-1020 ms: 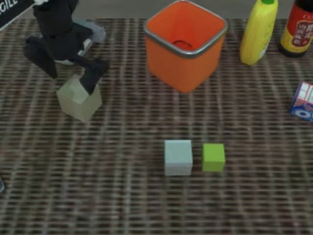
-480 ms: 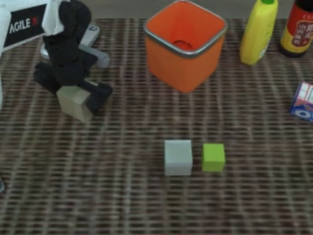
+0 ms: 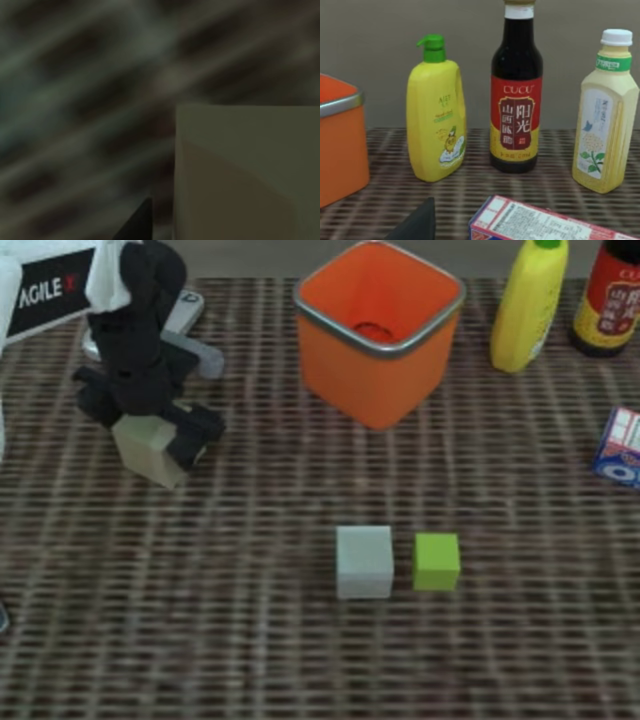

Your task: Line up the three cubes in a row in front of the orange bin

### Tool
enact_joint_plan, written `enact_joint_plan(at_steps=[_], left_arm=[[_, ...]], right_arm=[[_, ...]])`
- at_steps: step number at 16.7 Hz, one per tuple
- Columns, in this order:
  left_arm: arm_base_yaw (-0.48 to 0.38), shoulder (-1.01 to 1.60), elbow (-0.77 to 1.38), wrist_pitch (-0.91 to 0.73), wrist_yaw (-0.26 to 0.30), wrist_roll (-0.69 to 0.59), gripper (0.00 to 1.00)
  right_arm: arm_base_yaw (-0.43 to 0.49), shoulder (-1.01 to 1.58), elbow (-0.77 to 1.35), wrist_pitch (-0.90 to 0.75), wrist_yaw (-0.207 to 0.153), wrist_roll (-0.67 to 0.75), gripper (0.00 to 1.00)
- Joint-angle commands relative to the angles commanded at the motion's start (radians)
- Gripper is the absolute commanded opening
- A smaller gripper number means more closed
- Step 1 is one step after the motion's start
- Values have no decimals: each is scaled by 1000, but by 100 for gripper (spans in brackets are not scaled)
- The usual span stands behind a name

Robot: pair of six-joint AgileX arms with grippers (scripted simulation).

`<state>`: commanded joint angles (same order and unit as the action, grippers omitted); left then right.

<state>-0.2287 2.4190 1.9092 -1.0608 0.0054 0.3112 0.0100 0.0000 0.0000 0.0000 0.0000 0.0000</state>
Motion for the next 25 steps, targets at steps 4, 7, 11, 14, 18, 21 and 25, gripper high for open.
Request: enact_joint_plan(at_steps=[4,7,11,14,18,21,25], left_arm=[[0,0,0,0,0,0,25],[0,0,0,0,0,0,2],[0,0,0,0,0,0,0],[0,0,0,0,0,0,0],[-2,-13,17,-19,2,1,0],[4,-30,99,-123,2,2,0],[16,-56,194,-242,2,-2,0]], right_arm=[[0,0,0,0,0,0,100],[0,0,0,0,0,0,100],[0,0,0,0,0,0,100],[0,0,0,0,0,0,100],[0,0,0,0,0,0,100],[0,0,0,0,0,0,100],[0,0,0,0,0,0,100]])
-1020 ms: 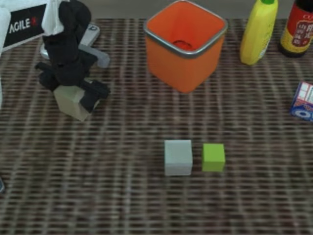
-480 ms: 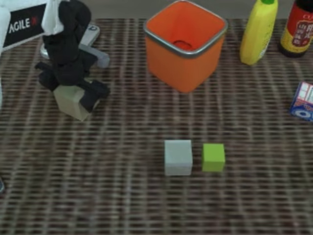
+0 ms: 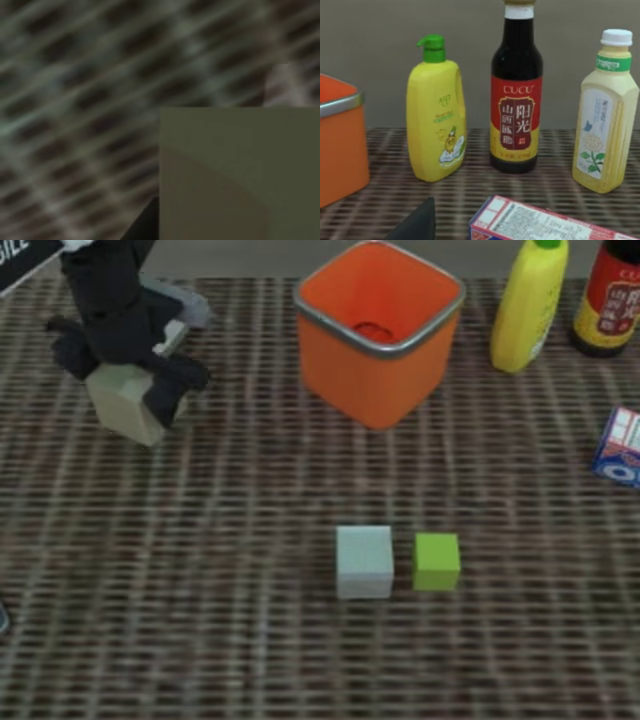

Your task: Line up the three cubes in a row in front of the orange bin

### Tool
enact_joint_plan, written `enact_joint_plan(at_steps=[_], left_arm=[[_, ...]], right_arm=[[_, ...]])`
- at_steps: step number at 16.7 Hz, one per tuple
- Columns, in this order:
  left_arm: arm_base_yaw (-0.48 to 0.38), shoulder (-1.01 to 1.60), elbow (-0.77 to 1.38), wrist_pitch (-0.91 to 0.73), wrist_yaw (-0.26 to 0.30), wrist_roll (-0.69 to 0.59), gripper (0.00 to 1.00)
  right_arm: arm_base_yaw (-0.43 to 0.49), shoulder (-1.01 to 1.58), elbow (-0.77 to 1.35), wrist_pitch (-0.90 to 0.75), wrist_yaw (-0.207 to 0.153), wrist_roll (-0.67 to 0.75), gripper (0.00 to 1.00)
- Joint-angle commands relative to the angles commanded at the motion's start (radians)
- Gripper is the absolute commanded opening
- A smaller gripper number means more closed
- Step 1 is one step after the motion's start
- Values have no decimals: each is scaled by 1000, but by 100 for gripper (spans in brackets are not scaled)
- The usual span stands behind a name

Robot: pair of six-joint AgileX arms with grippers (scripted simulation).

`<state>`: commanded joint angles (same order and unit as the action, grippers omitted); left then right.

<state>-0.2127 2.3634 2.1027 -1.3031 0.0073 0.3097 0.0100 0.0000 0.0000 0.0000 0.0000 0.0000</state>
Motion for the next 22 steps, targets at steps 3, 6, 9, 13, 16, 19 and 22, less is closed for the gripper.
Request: enact_joint_plan(at_steps=[3,6,9,13,16,19,22], left_arm=[[0,-1,3,-3,0,0,0],[-12,-4,-7,2,-1,-12,0],[-57,-53,-70,20,-1,-111,0],[-157,-167,-232,61,-1,-357,0],[-241,-266,-379,96,-1,-589,0],[-315,-361,-508,132,-2,-778,0],[-359,-425,-586,159,-3,-872,0]], right_arm=[[0,0,0,0,0,0,100],[0,0,0,0,0,0,100],[0,0,0,0,0,0,100],[0,0,0,0,0,0,100],[0,0,0,0,0,0,100],[0,0,0,0,0,0,100],[0,0,0,0,0,0,100]])
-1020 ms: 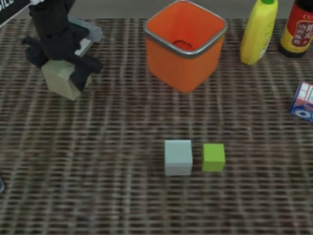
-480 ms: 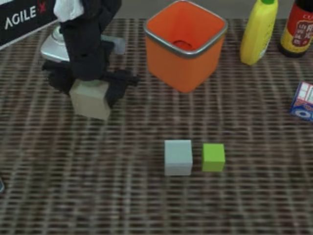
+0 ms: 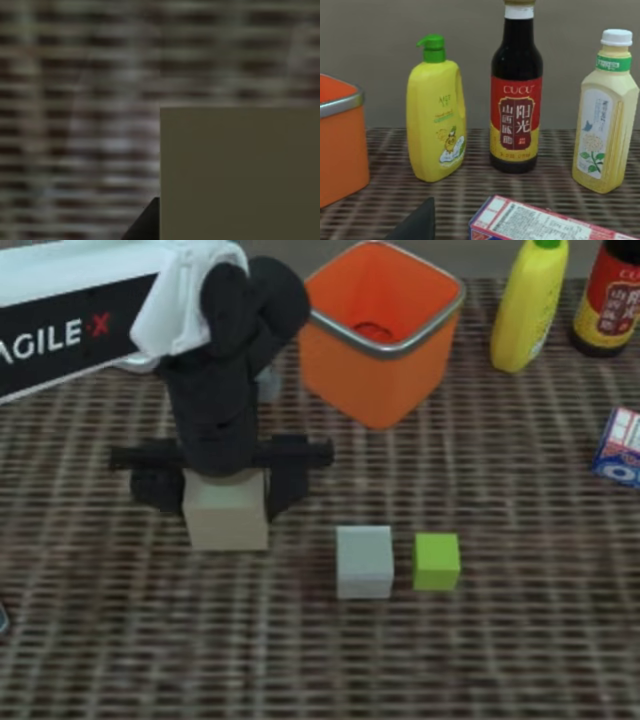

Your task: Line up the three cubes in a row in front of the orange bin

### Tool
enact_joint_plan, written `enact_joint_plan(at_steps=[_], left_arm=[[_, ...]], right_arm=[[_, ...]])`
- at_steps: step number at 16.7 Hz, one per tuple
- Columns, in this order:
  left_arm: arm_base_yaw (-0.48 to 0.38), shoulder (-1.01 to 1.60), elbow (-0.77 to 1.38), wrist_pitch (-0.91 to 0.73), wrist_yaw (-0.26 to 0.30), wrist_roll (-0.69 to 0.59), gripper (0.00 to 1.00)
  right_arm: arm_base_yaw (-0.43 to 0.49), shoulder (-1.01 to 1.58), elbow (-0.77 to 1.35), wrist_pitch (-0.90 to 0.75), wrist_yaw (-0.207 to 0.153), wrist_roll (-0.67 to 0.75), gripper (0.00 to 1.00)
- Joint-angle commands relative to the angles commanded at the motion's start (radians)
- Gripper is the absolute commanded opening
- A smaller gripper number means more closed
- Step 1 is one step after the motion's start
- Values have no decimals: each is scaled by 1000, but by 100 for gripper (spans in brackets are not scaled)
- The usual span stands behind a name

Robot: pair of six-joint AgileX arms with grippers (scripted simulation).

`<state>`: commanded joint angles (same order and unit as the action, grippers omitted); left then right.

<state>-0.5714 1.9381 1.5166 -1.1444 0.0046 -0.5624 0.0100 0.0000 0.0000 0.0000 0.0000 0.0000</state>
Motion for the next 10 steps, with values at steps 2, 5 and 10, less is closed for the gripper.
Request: enact_joint_plan(at_steps=[2,5,10], left_arm=[[-5,-9,-10,4,0,-11,0],[0,-5,-7,1,0,-8,0],[-4,28,-83,117,-1,-4,0]], right_arm=[[0,0,0,0,0,0,100],[0,0,0,0,0,0,100],[0,0,0,0,0,0,100]])
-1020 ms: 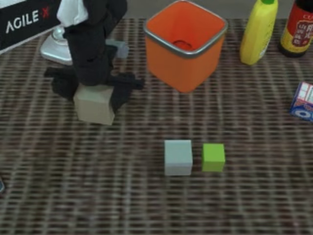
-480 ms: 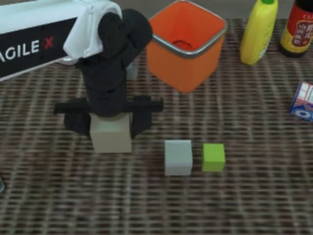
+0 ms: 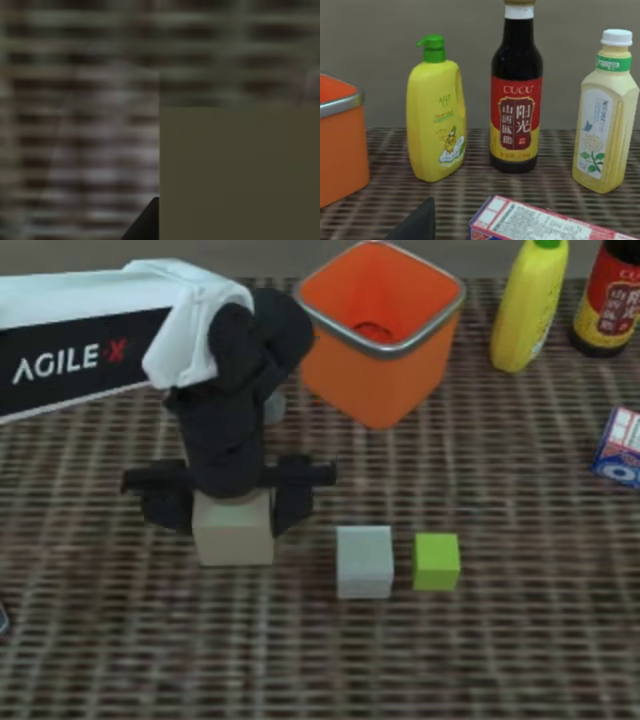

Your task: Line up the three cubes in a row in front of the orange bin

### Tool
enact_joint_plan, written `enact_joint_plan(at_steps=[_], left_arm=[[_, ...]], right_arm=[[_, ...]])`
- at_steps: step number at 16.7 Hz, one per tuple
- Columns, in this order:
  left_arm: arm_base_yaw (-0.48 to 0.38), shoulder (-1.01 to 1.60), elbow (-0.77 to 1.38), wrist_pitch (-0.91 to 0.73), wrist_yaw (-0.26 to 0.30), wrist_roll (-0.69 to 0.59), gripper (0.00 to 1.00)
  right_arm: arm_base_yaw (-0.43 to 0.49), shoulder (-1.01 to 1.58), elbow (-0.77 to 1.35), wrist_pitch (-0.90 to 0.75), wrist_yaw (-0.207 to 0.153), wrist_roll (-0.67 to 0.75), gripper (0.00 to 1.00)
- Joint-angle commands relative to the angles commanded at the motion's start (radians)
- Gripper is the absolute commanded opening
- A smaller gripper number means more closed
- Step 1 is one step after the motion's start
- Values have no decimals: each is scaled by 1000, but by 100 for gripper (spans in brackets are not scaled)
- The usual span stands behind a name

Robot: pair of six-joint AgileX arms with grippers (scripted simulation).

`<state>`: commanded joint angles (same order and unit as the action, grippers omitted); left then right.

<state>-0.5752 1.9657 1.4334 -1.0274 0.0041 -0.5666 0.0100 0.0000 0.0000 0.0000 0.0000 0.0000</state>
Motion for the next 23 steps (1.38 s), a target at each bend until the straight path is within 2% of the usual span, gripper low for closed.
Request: enact_joint_plan(at_steps=[4,8,21,23], left_arm=[[1,44,-89,133,1,-2,0],[1,48,-97,142,1,-3,0],[1,48,-97,142,1,-3,98],[1,48,-97,142,1,-3,100]], right_arm=[[0,0,0,0,0,0,100],[0,0,0,0,0,0,100],[0,0,0,0,0,0,100],[0,0,0,0,0,0,100]])
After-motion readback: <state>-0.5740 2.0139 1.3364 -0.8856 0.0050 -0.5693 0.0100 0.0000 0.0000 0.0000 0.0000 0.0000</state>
